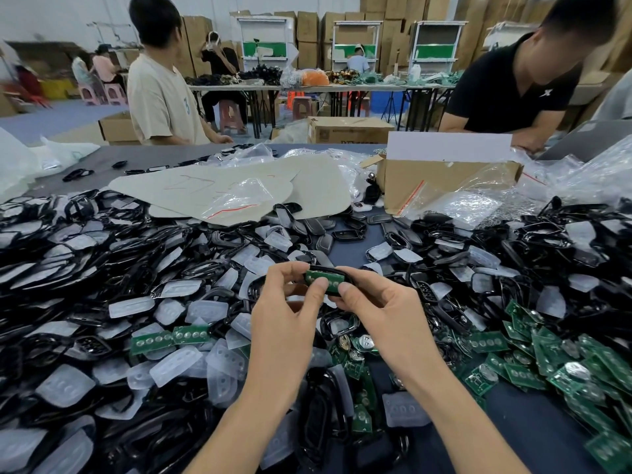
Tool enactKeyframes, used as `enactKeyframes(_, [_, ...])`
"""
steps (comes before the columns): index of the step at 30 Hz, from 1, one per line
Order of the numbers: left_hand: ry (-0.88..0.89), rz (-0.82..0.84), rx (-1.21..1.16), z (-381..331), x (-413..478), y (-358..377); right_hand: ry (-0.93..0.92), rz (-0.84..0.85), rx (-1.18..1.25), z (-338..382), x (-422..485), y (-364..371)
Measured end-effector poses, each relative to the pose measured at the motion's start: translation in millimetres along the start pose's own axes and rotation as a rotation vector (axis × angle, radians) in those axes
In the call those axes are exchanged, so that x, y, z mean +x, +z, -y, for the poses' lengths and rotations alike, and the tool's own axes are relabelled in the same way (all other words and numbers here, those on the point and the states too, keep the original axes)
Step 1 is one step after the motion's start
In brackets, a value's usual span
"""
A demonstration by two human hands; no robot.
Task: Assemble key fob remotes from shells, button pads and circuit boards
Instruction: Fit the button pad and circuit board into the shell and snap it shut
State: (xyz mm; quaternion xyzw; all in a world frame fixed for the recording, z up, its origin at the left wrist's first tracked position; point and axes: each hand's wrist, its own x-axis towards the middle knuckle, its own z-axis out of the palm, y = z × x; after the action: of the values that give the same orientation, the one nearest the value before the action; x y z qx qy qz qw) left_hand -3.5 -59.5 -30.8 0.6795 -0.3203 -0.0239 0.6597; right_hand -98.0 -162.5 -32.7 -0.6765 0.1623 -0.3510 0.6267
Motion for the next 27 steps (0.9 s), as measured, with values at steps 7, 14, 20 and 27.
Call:
enactKeyframes(7, [-0.038, 0.052, -0.065, -1, 3, -2, -0.003, 0.009, 0.010, 0, 0, 0])
enactKeyframes(14, [0.009, 0.083, -0.015, 1, 6, -7, 0.010, 0.026, -0.110, -4, 0, 0])
enactKeyframes(20, [0.061, 0.082, 0.018, 0, 8, -10, 0.007, 0.054, -0.320, -3, -4, 2])
enactKeyframes(27, [0.033, -0.068, -0.008, -4, 9, -18, 0.056, -0.269, -0.077, 3, 6, -12])
